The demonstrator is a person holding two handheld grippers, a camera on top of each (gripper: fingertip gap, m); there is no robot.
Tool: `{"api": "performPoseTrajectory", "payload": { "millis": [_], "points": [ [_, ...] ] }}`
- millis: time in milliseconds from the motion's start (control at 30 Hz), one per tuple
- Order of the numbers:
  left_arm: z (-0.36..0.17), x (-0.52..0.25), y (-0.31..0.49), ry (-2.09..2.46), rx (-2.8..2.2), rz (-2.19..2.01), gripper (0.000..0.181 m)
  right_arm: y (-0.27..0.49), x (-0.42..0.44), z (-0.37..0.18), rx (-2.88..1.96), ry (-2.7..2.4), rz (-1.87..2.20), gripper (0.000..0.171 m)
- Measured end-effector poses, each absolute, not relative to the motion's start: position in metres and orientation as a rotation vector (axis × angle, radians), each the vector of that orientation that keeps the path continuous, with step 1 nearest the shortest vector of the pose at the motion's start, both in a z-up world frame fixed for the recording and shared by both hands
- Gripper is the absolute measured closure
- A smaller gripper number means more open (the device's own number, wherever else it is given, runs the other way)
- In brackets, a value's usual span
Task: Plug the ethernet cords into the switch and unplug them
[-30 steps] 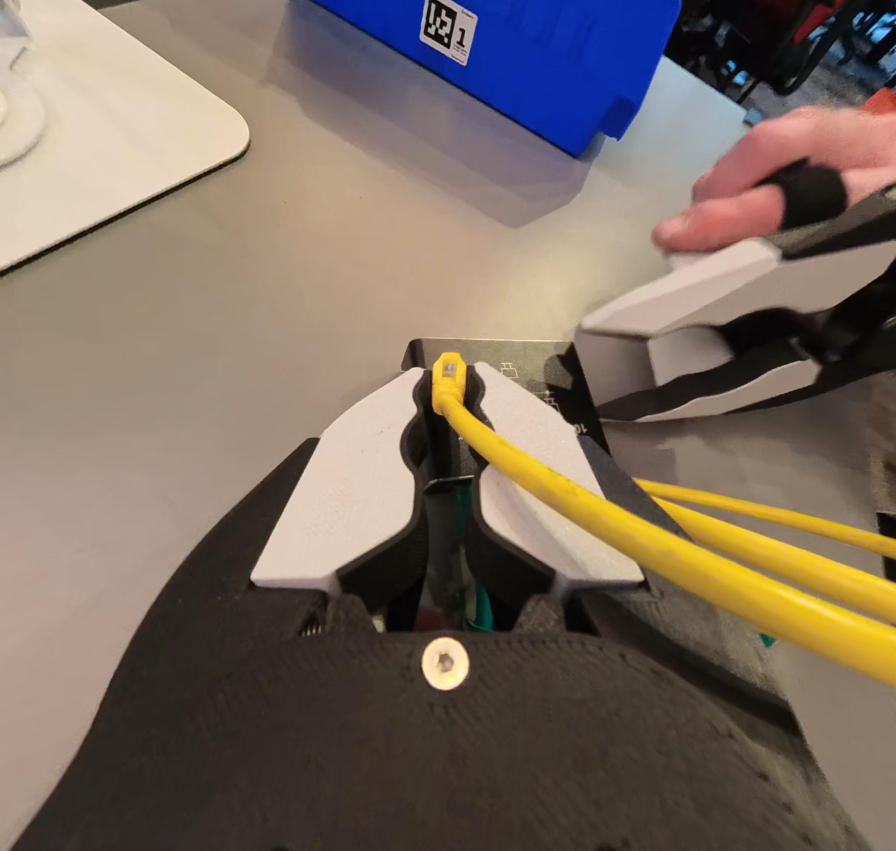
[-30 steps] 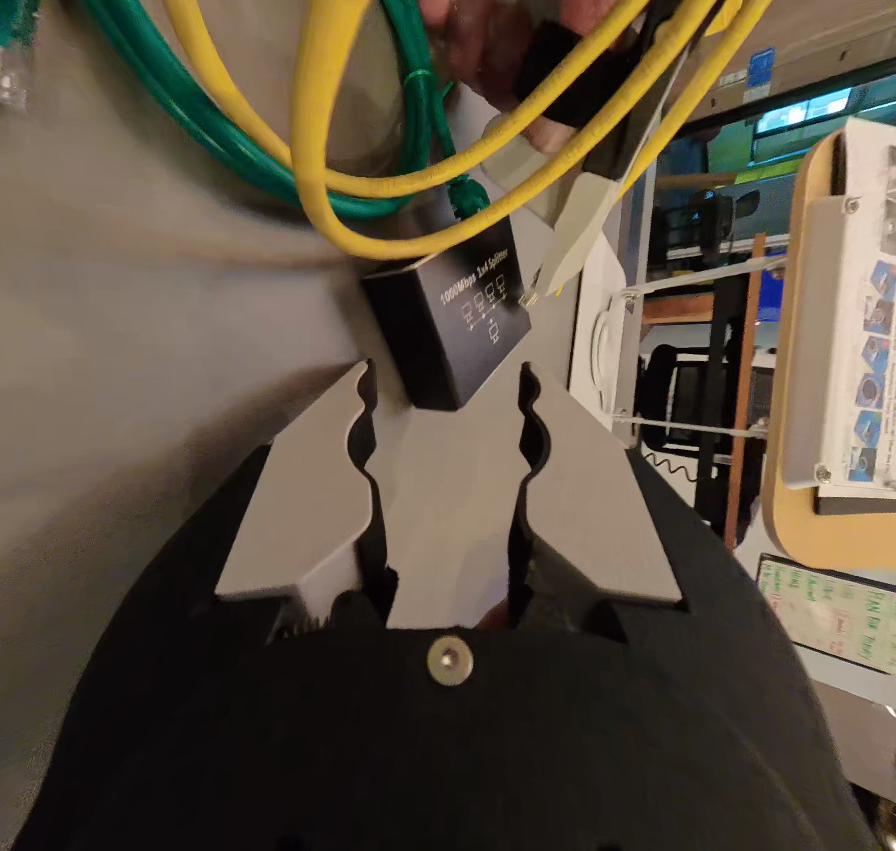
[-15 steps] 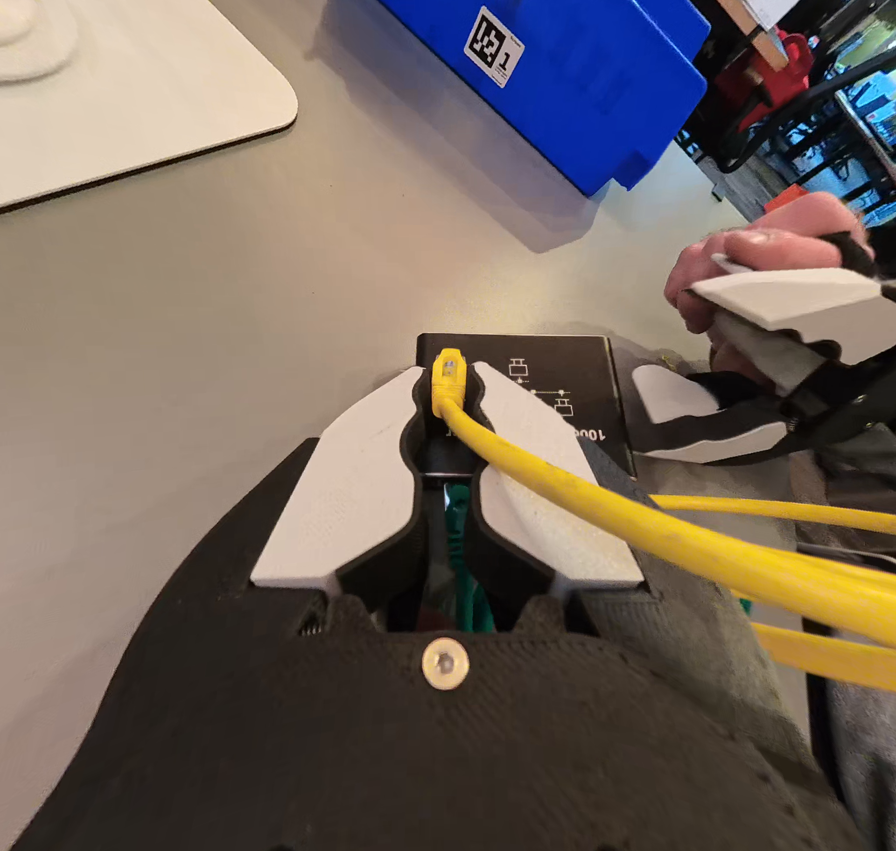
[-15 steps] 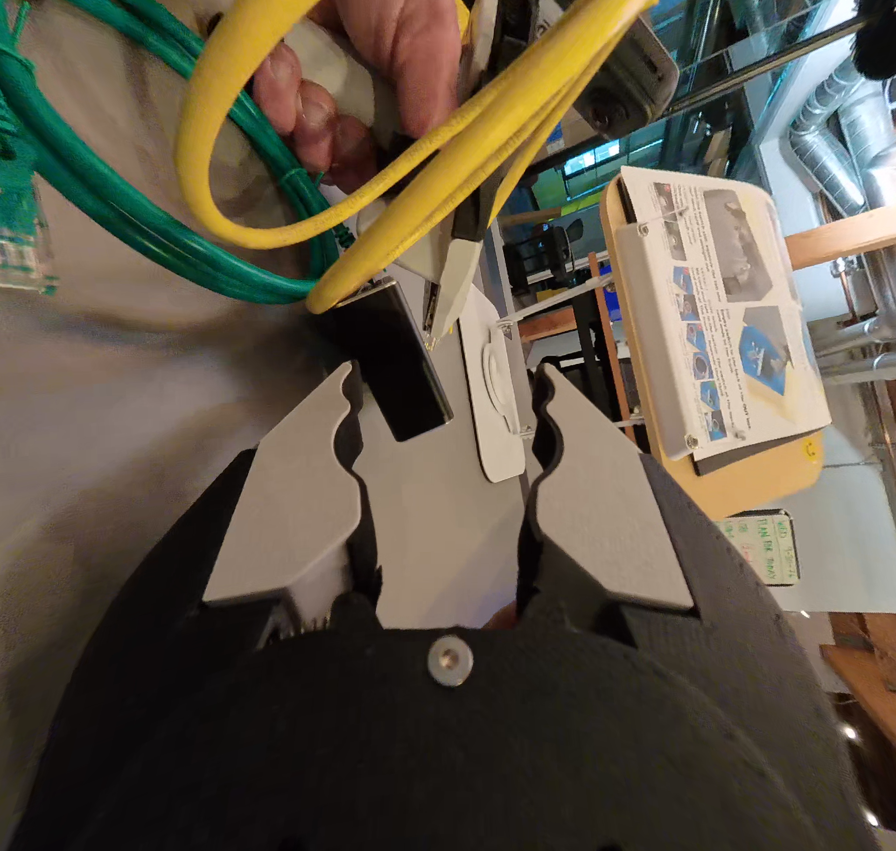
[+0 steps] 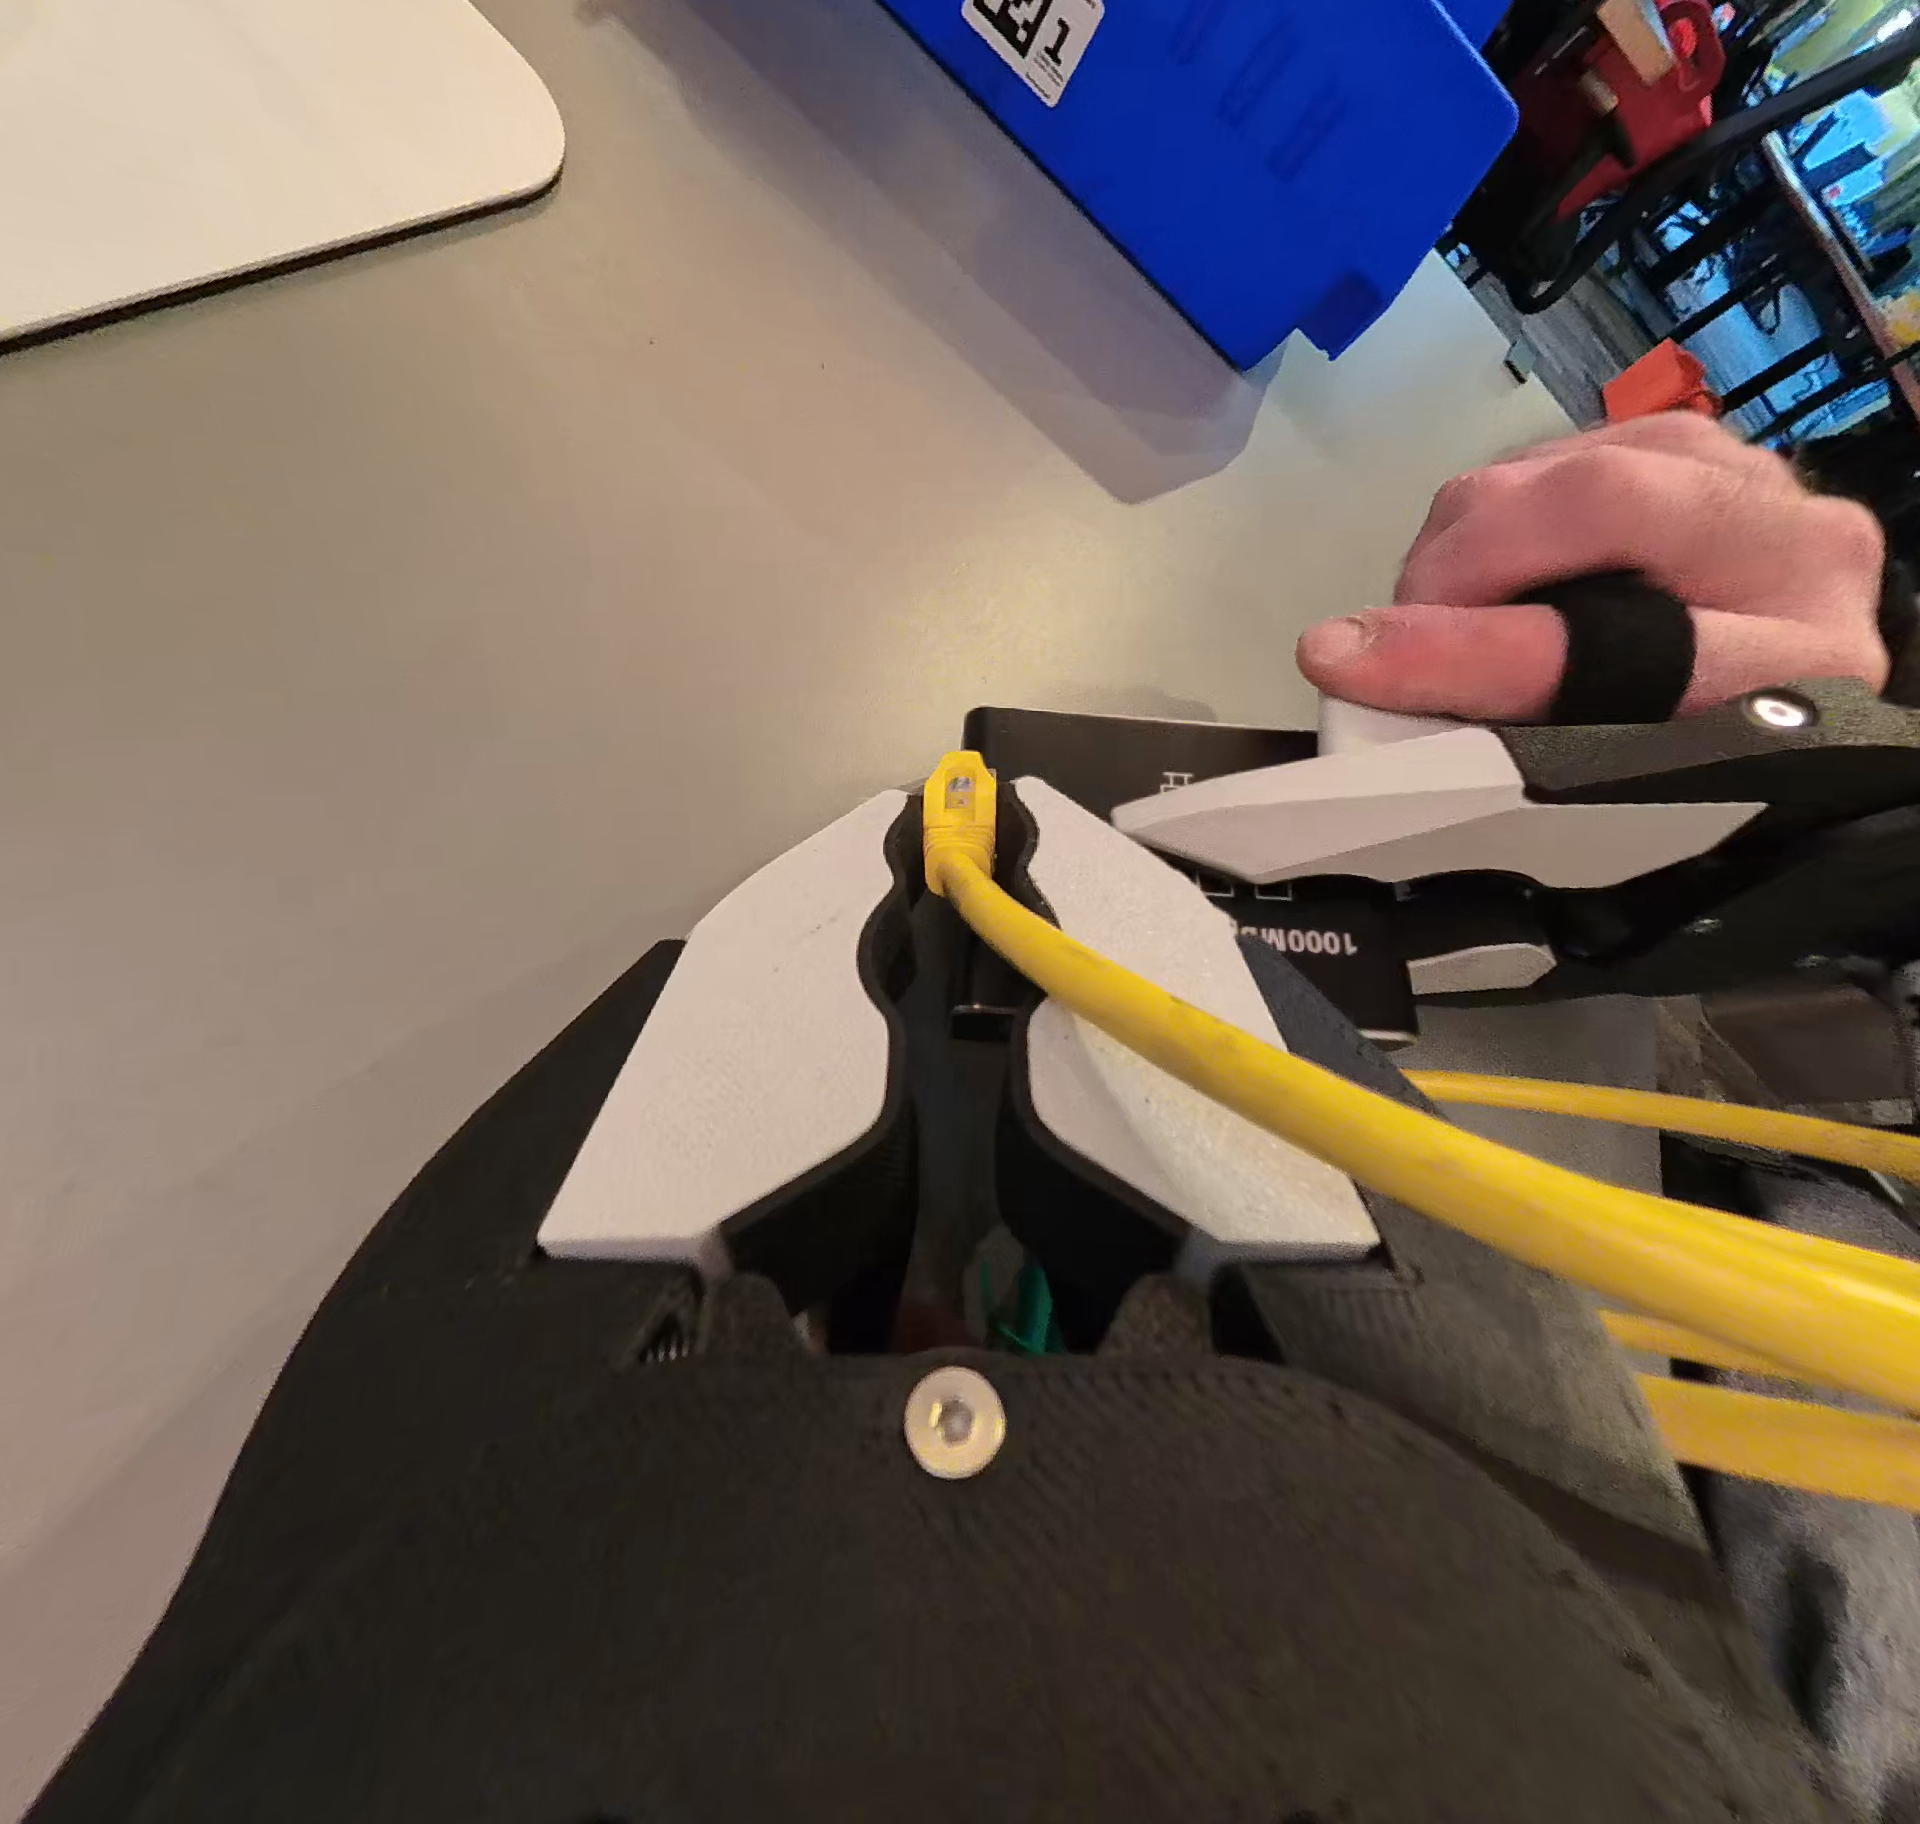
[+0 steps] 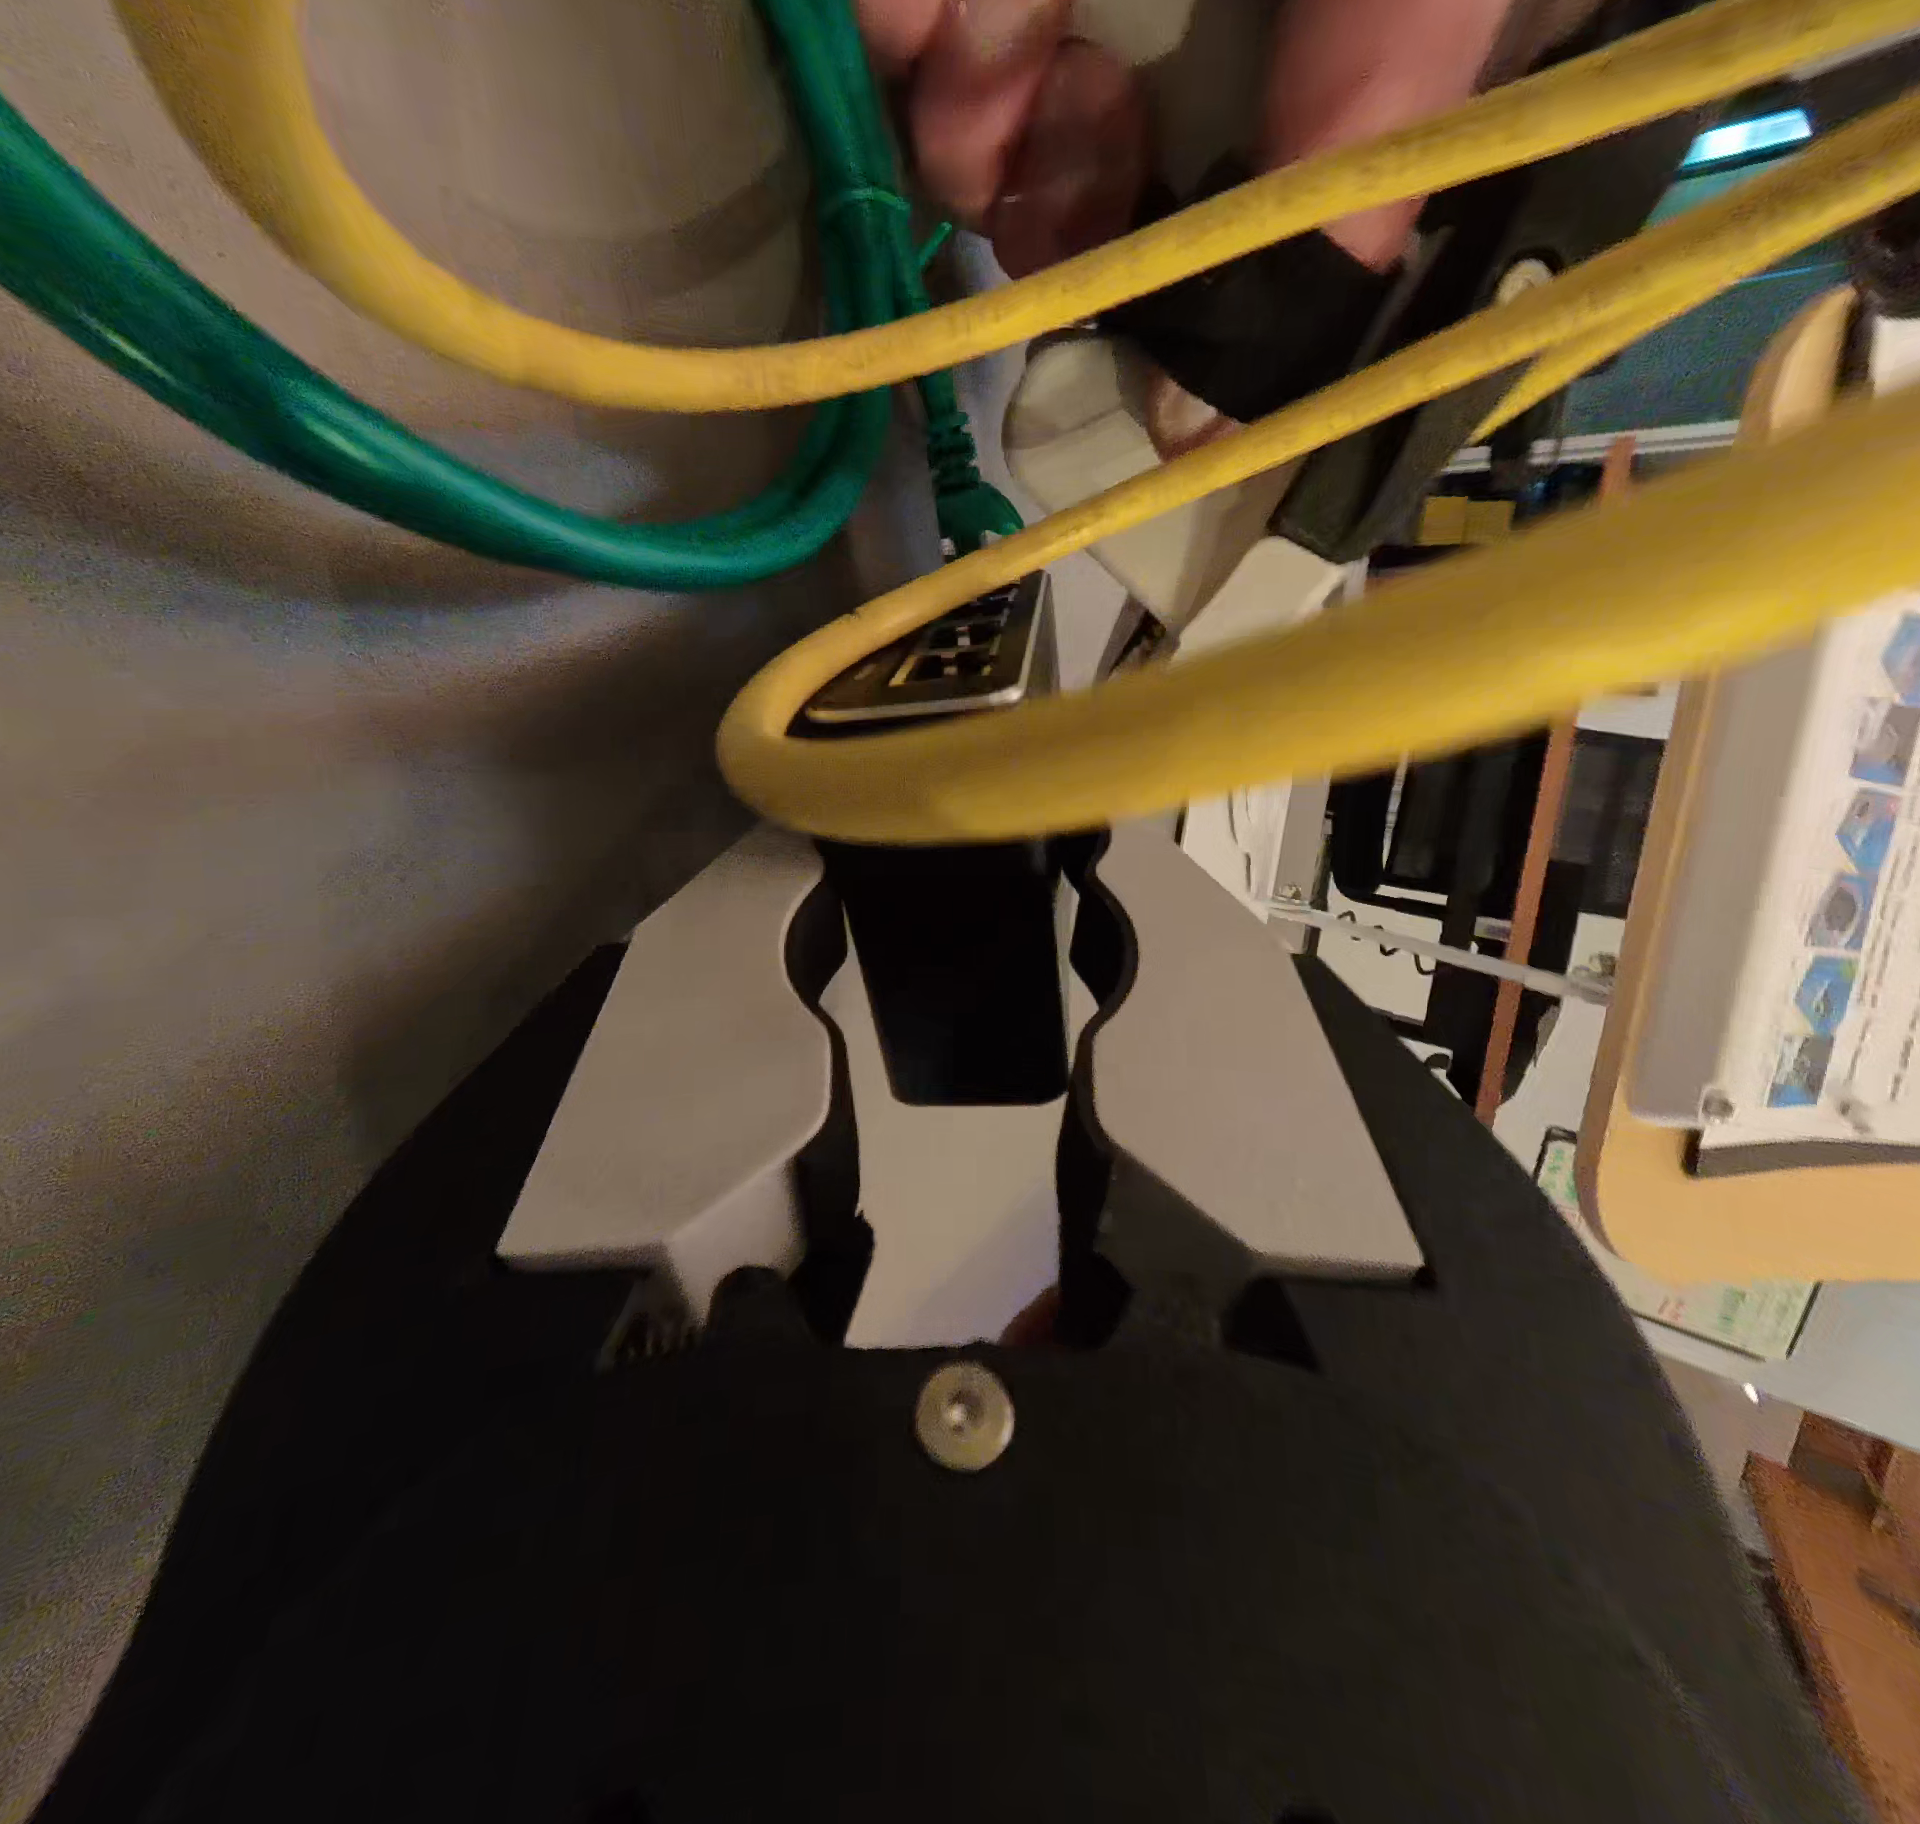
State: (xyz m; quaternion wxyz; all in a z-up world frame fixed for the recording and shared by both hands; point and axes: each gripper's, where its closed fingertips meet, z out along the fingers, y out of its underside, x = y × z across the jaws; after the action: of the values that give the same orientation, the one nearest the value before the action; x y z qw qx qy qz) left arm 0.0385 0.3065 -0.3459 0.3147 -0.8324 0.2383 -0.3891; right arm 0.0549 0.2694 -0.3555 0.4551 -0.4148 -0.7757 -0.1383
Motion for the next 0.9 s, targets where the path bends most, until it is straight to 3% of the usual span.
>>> {"api": "performPoseTrajectory", "payload": {
  "millis": [33,367,900],
  "points": [
    [-0.346,0.039,0.307,0.63,-2.192,-1.021,0.168,0.271,0.054,-0.355,-1.013,-1.94,-0.363,0.135],
    [-0.328,0.035,0.311,0.63,-2.068,-1.006,0.168,0.282,0.05,-0.349,-0.921,-1.86,-0.421,0.138],
    [-0.138,-0.015,0.274,0.668,-1.54,-0.773,0.169,0.333,0.093,-0.229,-0.983,-1.49,-0.526,0.139]
  ]
}}
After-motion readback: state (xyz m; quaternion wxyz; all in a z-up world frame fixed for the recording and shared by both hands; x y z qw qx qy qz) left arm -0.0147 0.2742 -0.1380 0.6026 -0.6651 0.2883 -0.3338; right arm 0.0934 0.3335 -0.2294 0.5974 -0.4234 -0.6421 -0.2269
